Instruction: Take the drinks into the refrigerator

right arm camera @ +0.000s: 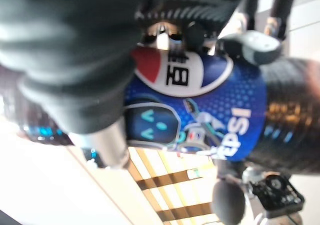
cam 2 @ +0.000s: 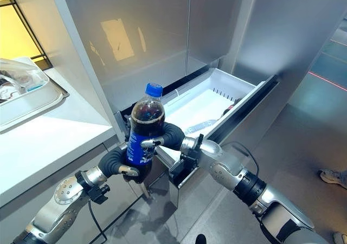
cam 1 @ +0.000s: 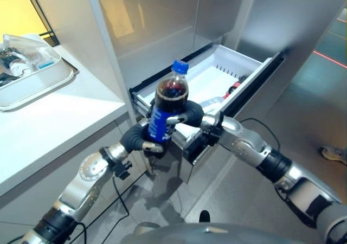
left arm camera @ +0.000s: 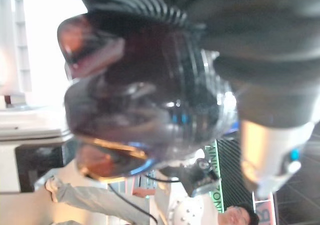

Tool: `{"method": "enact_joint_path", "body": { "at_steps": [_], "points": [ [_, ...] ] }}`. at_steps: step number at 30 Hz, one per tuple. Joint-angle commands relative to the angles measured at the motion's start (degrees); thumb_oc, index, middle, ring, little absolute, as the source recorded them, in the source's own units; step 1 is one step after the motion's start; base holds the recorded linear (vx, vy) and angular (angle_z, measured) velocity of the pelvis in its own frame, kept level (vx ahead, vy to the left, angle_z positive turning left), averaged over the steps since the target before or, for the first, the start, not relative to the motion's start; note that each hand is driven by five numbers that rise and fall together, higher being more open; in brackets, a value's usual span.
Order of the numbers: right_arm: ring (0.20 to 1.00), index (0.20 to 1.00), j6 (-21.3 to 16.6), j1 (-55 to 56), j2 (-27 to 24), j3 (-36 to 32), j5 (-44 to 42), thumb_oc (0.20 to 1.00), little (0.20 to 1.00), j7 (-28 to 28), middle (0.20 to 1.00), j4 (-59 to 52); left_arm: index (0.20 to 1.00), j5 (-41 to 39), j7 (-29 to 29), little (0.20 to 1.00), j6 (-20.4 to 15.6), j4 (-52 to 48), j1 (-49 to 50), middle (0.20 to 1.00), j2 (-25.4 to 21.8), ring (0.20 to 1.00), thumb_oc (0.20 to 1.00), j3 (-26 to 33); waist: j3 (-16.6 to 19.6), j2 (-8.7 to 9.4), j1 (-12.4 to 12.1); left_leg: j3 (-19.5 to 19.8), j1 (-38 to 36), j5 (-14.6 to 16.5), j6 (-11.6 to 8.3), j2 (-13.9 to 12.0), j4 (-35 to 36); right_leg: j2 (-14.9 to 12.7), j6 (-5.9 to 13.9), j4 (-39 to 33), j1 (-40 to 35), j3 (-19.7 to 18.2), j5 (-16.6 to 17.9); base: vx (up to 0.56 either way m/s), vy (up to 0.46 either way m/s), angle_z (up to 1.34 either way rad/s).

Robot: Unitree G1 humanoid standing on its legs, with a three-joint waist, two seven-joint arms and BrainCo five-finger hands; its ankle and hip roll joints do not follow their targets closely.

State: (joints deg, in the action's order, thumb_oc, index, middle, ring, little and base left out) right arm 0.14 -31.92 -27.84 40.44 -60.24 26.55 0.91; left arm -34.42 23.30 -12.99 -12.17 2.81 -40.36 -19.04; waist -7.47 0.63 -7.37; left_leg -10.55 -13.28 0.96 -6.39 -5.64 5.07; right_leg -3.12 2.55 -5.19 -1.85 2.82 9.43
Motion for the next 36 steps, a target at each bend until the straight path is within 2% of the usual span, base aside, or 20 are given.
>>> {"method": "enact_joint_path", "body": {
  "at_steps": [1,4,9,10,12,16,17,19,21,27,36],
  "points": [
    [0.200,0.200,-6.39,0.63,3.02,-7.03,-5.73,0.200,0.200,0.73,0.200,-9.31,1.000,-2.91,0.51,1.000,-2.85,-3.52,-2.73,1.000,1.02,1.000,1.000,2.83,0.76,0.45,-0.59,3.80,2.04,3.03,5.68,4.06,-0.07,-2.13,3.67,7.36,-1.93,1.67,-8.09,0.00,0.000,0.00],
    [0.200,0.200,-8.06,4.29,0.50,-12.06,-5.55,0.200,0.200,-0.19,0.200,-10.00,1.000,-4.31,1.46,1.000,-2.31,-3.58,-0.86,1.000,0.67,1.000,1.000,4.19,0.81,0.47,-0.31,3.90,2.11,3.04,5.67,4.11,-0.07,-2.13,3.75,7.36,-1.92,1.69,-8.14,0.02,0.002,0.00],
    [0.200,0.200,-10.99,11.75,0.12,-21.75,-6.17,0.200,0.200,-1.77,0.200,-9.63,1.000,-4.76,1.72,1.000,-2.17,-3.24,2.53,1.000,1.36,1.000,1.000,7.19,0.83,0.60,0.16,4.00,2.19,3.20,5.80,4.16,-0.07,-2.09,3.89,7.33,-1.88,1.84,-8.15,0.00,0.000,0.00],
    [0.200,0.200,-10.97,11.85,0.11,-21.79,-6.16,0.200,0.200,-1.78,0.200,-9.69,1.000,-4.77,1.72,1.000,-2.16,-3.27,2.56,1.000,1.33,1.000,1.000,7.17,0.87,0.61,0.13,4.00,2.19,3.20,5.80,4.16,-0.07,-2.10,3.89,7.33,-1.88,1.84,-8.16,0.00,0.000,0.00],
    [0.200,0.200,-12.69,17.70,-0.35,-29.04,-5.90,0.200,0.200,-2.67,0.200,-10.68,1.000,-4.93,1.49,1.000,-2.27,-3.34,5.06,1.000,2.51,1.000,1.000,10.30,0.74,0.69,0.59,4.20,2.34,3.26,5.85,4.16,-0.07,-2.10,3.98,7.44,-1.75,1.89,-8.33,0.01,0.005,0.02],
    [0.200,0.200,-13.76,22.47,-1.08,-34.37,-3.93,0.200,0.200,-3.50,0.200,-12.05,1.000,-4.72,1.03,1.000,-2.82,-3.28,6.91,1.000,3.77,1.000,1.000,12.79,0.75,0.92,1.02,4.40,2.59,3.34,5.92,4.22,-0.07,-2.12,4.01,7.61,-1.38,1.97,-8.41,0.01,0.002,0.11],
    [0.200,0.200,-14.33,25.69,-0.88,-38.03,-3.16,0.200,0.200,-3.69,0.200,-12.94,1.000,-4.68,0.53,1.000,-3.18,-3.42,8.44,1.000,4.99,1.000,1.000,14.89,0.63,1.07,1.24,4.47,2.76,3.40,5.98,4.25,-0.07,-2.11,4.01,7.57,-1.26,2.00,-8.41,0.01,-0.007,0.07],
    [0.200,0.200,-14.73,27.34,-0.81,-40.03,-2.06,0.200,0.200,-3.99,0.200,-13.58,1.000,-4.54,0.32,1.000,-3.24,-3.36,9.18,1.000,5.61,1.000,1.000,15.90,0.63,1.17,1.44,4.50,2.87,3.40,6.00,4.27,-0.07,-2.07,4.00,7.56,-1.15,2.01,-8.40,0.00,0.000,0.00],
    [0.200,0.200,-16.37,30.12,0.32,-45.02,-0.77,0.200,0.200,-4.98,0.200,-14.78,1.000,-4.18,-0.32,1.000,-3.73,-2.91,10.42,1.000,7.36,1.000,1.000,18.50,0.41,1.30,1.93,4.48,3.09,3.50,6.03,4.26,-0.07,-2.03,4.04,7.52,-0.94,2.05,-8.44,0.01,-0.005,-0.04],
    [0.200,0.200,-17.42,32.80,1.54,-49.04,1.27,0.200,0.200,-5.76,0.200,-16.89,1.000,-3.41,-2.05,1.000,-4.41,-2.52,11.77,1.000,10.32,1.000,1.000,21.13,0.19,1.43,2.55,4.08,3.22,3.74,6.11,4.29,-0.07,-1.84,3.98,7.47,-0.63,1.59,-8.46,0.00,-0.001,-0.03],
    [0.200,0.200,-18.67,34.69,0.20,-52.69,7.98,0.200,0.200,-7.69,0.200,-18.86,1.000,-2.34,-3.57,1.000,-5.25,-3.07,12.93,1.000,13.61,1.000,1.000,23.84,0.19,1.68,2.86,3.42,3.06,4.03,6.10,4.31,-0.07,-1.22,3.84,7.18,-0.52,0.91,-8.48,0.00,-0.001,-0.01]
  ]
}}
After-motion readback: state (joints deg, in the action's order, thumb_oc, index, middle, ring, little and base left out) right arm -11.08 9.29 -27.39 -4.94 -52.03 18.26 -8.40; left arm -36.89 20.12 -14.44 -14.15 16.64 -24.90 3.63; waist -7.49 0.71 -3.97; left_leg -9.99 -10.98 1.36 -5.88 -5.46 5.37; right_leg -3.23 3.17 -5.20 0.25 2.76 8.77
